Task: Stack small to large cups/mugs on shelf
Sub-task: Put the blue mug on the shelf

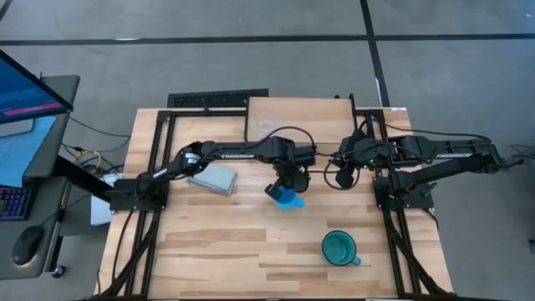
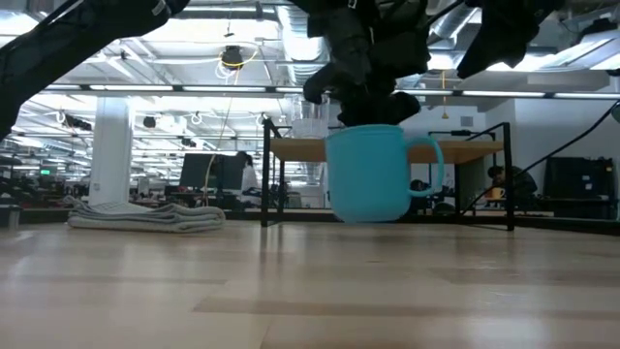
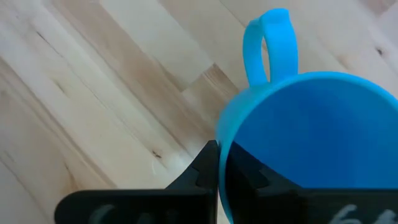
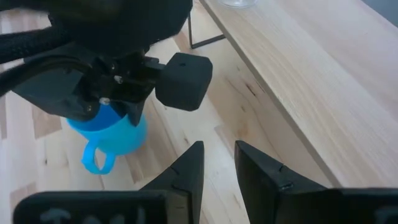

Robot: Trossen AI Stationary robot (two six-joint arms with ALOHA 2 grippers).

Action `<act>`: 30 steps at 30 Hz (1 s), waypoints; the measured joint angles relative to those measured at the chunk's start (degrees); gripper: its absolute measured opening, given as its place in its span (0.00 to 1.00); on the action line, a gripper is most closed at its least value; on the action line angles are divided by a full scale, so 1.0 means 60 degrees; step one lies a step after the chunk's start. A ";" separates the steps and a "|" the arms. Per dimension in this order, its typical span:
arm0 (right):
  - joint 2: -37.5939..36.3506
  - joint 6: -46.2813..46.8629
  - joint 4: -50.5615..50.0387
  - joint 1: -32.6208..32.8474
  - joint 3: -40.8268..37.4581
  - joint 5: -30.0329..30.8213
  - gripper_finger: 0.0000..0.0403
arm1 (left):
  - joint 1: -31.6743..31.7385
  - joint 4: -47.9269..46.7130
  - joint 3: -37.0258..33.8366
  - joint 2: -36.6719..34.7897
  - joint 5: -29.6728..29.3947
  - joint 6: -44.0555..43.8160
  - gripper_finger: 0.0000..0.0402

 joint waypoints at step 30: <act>0.0000 0.0010 0.0012 0.0011 0.0004 -0.0011 0.28 | -0.0167 0.0144 -0.0578 -0.0007 -0.0091 -0.0726 0.11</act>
